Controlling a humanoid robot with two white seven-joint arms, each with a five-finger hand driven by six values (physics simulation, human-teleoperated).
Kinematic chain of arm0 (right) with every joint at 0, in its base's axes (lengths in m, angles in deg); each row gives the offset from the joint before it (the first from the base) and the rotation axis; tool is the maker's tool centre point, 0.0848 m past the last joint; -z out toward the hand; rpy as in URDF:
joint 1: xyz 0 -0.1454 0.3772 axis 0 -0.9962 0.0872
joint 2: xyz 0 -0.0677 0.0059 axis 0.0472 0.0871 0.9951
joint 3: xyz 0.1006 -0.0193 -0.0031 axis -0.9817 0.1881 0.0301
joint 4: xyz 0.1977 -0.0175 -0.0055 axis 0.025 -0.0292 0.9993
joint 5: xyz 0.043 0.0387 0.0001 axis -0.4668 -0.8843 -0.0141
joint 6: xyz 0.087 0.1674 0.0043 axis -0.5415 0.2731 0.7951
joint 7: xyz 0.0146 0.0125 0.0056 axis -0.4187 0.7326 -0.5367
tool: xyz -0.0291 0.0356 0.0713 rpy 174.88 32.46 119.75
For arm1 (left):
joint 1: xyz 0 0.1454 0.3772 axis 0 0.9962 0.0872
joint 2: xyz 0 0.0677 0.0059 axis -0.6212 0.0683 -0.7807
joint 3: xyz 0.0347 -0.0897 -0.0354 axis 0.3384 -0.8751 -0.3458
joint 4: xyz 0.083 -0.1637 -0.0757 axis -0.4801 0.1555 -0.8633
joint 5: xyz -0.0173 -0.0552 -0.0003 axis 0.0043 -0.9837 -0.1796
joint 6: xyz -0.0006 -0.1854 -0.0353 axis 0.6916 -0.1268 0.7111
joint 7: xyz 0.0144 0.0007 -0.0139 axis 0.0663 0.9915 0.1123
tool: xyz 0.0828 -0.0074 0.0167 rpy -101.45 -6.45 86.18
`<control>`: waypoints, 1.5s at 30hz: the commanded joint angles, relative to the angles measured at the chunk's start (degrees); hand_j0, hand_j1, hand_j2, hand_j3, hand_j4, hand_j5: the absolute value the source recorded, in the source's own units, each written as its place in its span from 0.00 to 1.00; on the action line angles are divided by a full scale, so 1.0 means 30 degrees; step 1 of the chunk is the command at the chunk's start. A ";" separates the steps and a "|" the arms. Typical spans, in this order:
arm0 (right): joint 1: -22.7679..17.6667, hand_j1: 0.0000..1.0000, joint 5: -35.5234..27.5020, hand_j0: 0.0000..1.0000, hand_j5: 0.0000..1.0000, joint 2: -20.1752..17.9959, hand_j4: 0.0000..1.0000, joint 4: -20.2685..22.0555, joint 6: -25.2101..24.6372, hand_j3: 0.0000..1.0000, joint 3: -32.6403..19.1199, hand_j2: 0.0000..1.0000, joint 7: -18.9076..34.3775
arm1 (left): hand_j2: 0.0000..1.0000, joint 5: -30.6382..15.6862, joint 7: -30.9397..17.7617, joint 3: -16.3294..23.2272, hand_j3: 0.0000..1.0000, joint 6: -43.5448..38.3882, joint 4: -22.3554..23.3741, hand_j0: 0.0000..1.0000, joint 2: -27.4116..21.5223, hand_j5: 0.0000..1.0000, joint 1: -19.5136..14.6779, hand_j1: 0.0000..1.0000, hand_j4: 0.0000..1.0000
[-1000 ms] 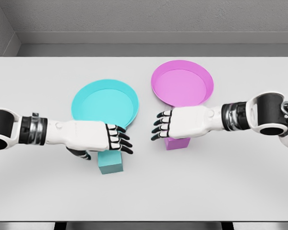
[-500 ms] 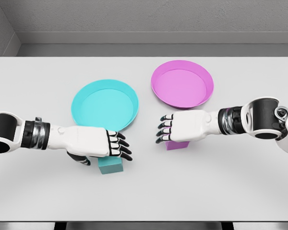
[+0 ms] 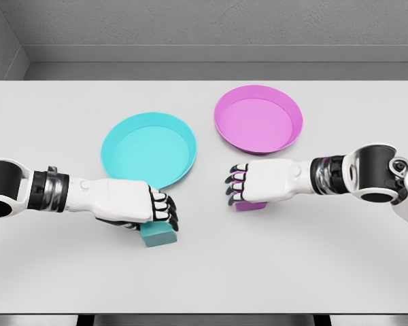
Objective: Place the blocks in the corresponding plates according to their colors
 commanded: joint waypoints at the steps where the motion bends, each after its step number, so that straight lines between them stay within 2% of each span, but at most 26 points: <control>1: -0.0001 0.71 0.1395 0.71 0.71 -0.0044 0.71 -0.0346 0.0627 0.71 0.0012 0.71 0.0328 | 0.38 -0.0011 0.0003 0.0010 0.38 -0.0005 0.0001 0.38 0.0001 0.38 0.0000 0.38 0.38; 3: -0.0001 0.69 0.1395 0.69 0.69 0.0102 0.69 -0.0463 0.0627 0.69 -0.0397 0.69 0.0328 | 0.36 -0.0011 0.0003 -0.0020 0.36 -0.0005 0.0001 0.36 0.0030 0.36 -0.0029 0.36 0.36; 4: 0.0029 0.65 0.1307 0.65 0.65 0.0161 0.65 -0.0463 0.0627 0.65 -0.0750 0.65 0.0328 | 0.35 -0.0011 0.0003 -0.0020 0.35 -0.0005 0.0001 0.35 0.0030 0.35 -0.0058 0.35 0.35; 8: -0.0001 0.57 0.1073 0.57 0.57 0.0366 0.57 -0.0961 0.0627 0.57 -0.1160 0.57 0.0328 | 0.35 -0.0069 0.0032 -0.0225 0.35 -0.0005 0.0001 0.35 -0.0028 0.35 -0.0468 0.35 0.35; 11: -0.0001 0.56 0.1073 0.56 0.56 0.0454 0.56 -0.1136 0.0627 0.56 -0.1394 0.56 0.0328 | 0.35 -0.0157 0.0091 -0.1162 0.35 -0.0005 0.0001 0.35 -0.0058 0.35 -0.0586 0.35 0.35; 14: 0.0175 0.56 0.0985 0.56 0.56 0.1098 0.56 -0.2309 0.0627 0.56 -0.2917 0.56 0.0328 | 0.35 -0.0654 0.0179 -0.2128 0.35 -0.0005 0.0059 0.35 -0.0116 0.35 -0.0615 0.35 0.35; 17: 0.0409 0.56 0.0047 0.56 0.56 0.1275 0.56 -0.2426 0.0627 0.56 -0.3709 0.56 0.0328 | 0.35 -0.1300 0.0179 -0.2978 0.35 -0.0005 0.0177 0.35 -0.0380 0.35 -0.0615 0.35 0.35; 20: 0.0468 0.56 -0.1182 0.56 0.56 0.1157 0.56 -0.2543 0.0627 0.56 -0.4762 0.56 0.0328 | 0.35 -0.1417 0.0179 -0.3798 0.35 -0.0005 0.1025 0.35 -0.0351 0.35 -0.0673 0.35 0.35; 22: 0.0468 0.56 -0.1563 0.56 0.56 0.1157 0.56 -0.2806 0.0627 0.56 -0.5641 0.56 0.0328 | 0.35 -0.1387 0.0179 -0.4502 0.35 -0.0005 0.2226 0.35 -0.0322 0.35 -0.0703 0.35 0.35; 24: 0.0703 0.56 -0.1828 0.56 0.56 0.1245 0.56 -0.4445 0.0627 0.56 -0.6550 0.56 0.0328 | 0.35 -0.1300 0.0150 -0.5029 0.35 -0.0005 0.3604 0.35 -0.0146 0.35 -0.0732 0.35 0.35; 27: 0.1640 0.56 -0.1799 0.56 0.56 0.1977 0.56 -0.6702 0.0627 0.56 -0.6551 0.56 0.0328 | 0.35 -0.1154 0.0150 -0.5176 0.35 -0.0005 0.4981 0.35 0.0146 0.35 -0.0732 0.35 0.35; 28: 0.1698 0.56 -0.1798 0.56 0.56 0.2124 0.56 -0.6966 0.0627 0.56 -0.6580 0.56 0.0328 | 0.35 -0.1036 0.0091 -0.5088 0.35 -0.0005 0.5128 0.35 0.0498 0.35 -0.0732 0.35 0.35; 29: 0.1787 0.56 -0.1798 0.56 0.56 0.2182 0.56 -0.7055 0.0627 0.56 -0.6551 0.56 0.0328 | 0.35 -0.0190 0.0062 -0.5059 0.35 -0.0005 0.5128 0.35 0.0907 0.35 -0.0703 0.35 0.35; 30: 0.1787 0.57 -0.1769 0.57 0.57 0.2270 0.57 -0.7084 0.0627 0.57 -0.6551 0.57 0.0328 | 0.35 0.0164 0.0062 -0.5000 0.35 -0.0005 0.5128 0.35 0.1260 0.35 -0.0644 0.35 0.35; 31: 0.1787 0.65 -0.1623 0.65 0.65 0.2300 0.65 -0.7113 0.0627 0.65 -0.6551 0.65 0.0328 | 0.35 0.0458 0.0062 -0.4971 0.35 -0.0005 0.5157 0.35 0.1524 0.35 -0.0586 0.35 0.35; 33: 0.1640 0.91 -0.1476 0.91 0.91 0.2329 0.91 -0.7143 0.0627 0.91 -0.6609 0.91 0.0328 | 0.36 0.1044 0.0062 -0.4708 0.36 -0.0005 0.5303 0.36 0.1788 0.36 -0.0586 0.36 0.36; 34: 0.1552 0.96 -0.1476 0.96 0.96 0.2329 0.96 -0.7172 0.0627 0.96 -0.6960 0.96 0.0328 | 0.38 0.1044 0.0062 -0.4649 0.38 -0.0005 0.5362 0.38 0.1788 0.38 -0.0586 0.38 0.38; 36: 0.1523 1.00 -0.1476 1.00 1.00 0.2534 1.00 -0.7172 0.0627 1.00 -0.7078 1.00 0.0328 | 0.49 0.1015 0.0062 -0.4649 0.49 -0.0005 0.5391 0.49 0.1788 0.49 -0.0556 0.49 0.49; 37: 0.1523 1.00 -0.1505 1.00 1.00 0.2564 1.00 -0.7172 0.0627 1.00 -0.7107 1.00 0.0328 | 0.71 0.0839 0.0091 -0.4649 0.71 -0.0005 0.5683 0.71 0.1788 0.71 -0.0556 0.71 0.71; 38: 0.1552 1.00 -0.1506 1.00 1.00 0.2768 1.00 -0.7172 0.0627 1.00 -0.7195 1.00 0.0328 | 0.86 0.0810 0.0121 -0.4649 0.86 -0.0005 0.5948 0.86 0.1788 0.86 -0.0586 0.86 0.86; 39: 0.1523 1.00 -0.1506 1.00 1.00 0.2827 1.00 -0.7172 0.0627 1.00 -0.7224 1.00 0.0328 | 0.92 0.0810 0.0121 -0.4649 0.92 -0.0005 0.5948 0.92 0.1817 0.92 -0.0586 0.92 0.92; 41: 0.1610 1.00 -0.1506 1.00 1.00 0.2827 1.00 -0.7172 0.0627 1.00 -0.7224 1.00 0.0328 | 1.00 0.0722 0.0121 -0.4649 1.00 -0.0005 0.5977 1.00 0.1935 1.00 -0.0586 1.00 1.00; 43: 0.1582 1.00 -0.1506 1.00 1.00 0.2740 1.00 -0.7172 0.0627 1.00 -0.7604 1.00 0.0328 | 1.00 0.0634 0.0121 -0.4649 1.00 -0.0005 0.6007 1.00 0.1935 1.00 -0.0586 1.00 1.00; 45: 0.1114 1.00 -0.1506 1.00 1.00 0.2476 1.00 -0.7816 0.0627 1.00 -0.9361 1.00 0.0328 | 1.00 0.0400 0.0150 -0.4649 1.00 -0.0005 0.6007 1.00 0.1935 1.00 -0.0586 1.00 1.00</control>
